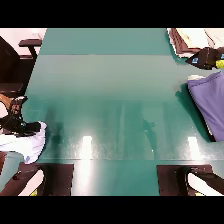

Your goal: Fold the shirts.

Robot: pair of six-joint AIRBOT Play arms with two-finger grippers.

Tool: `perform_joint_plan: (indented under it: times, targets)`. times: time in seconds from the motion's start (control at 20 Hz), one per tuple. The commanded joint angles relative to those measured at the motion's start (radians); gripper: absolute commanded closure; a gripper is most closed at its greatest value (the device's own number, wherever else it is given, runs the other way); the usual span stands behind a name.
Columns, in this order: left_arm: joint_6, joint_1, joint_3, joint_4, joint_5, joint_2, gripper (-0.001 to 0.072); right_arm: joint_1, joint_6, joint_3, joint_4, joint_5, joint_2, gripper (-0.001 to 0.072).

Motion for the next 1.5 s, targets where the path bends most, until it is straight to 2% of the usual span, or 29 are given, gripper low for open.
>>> perform_joint_plan:
  times: [0.0, 0.1, 0.3, 0.5, 0.8, 0.9, 1.1, 1.15, 1.2, 1.25, 1.35, 1.45]
  targets:
    - [-0.013, 0.002, 0.068, 0.002, -0.002, 0.001, 0.068, 0.001, 0.0, 0.002, 0.002, -0.006, 0.0, 0.0695]
    - [-0.008, 0.002, 0.231, -0.053, -0.023, 0.001, 0.068, 0.001, 0.001, 0.002, 0.01, -0.029, 0.008, 0.0695]
    - [0.074, -0.04, 0.641, -0.32, -0.019, 0.001, 0.0681, 0.001, 0.002, 0.002, 0.01, -0.15, 0.076, 0.0695]
    - [0.077, -0.265, 0.914, -0.334, 0.024, -0.026, 0.0682, 0.001, 0.046, 0.002, 0.009, -0.259, 0.15, 0.0696]
    - [0.079, -0.644, 1.024, -0.287, 0.024, -0.252, 0.0682, 0.0, 0.055, 0.002, 0.008, -0.263, 0.171, 0.0696]
    - [0.108, -0.778, 1.024, -0.281, 0.016, -0.372, 0.0682, -0.002, 0.055, 0.002, 0.006, -0.264, 0.171, 0.0696]
    - [0.153, -0.998, 1.024, -0.306, 0.115, -0.634, 0.0679, -0.045, 0.077, 0.002, 0.008, -0.259, 0.172, 0.0696]
    - [0.178, -1.028, 1.027, -0.323, 0.142, -0.681, 0.0626, -0.054, 0.077, 0.002, 0.008, -0.253, 0.171, 0.0696]
    - [0.196, -1.044, 1.033, -0.333, 0.17, -0.716, 0.0311, -0.063, 0.077, 0.002, 0.008, -0.242, 0.171, 0.0696]
    - [0.198, -1.044, 1.045, -0.327, 0.192, -0.733, 0.0088, -0.072, 0.077, 0.002, 0.008, -0.23, 0.171, 0.0696]
    - [0.183, -0.997, 1.082, -0.254, 0.199, -0.73, 0.0085, -0.087, 0.077, 0.001, 0.007, -0.216, 0.171, 0.0696]
    - [0.138, -0.884, 1.147, -0.188, 0.151, -0.728, 0.0084, -0.089, 0.077, 0.001, 0.006, -0.211, 0.171, 0.0696]
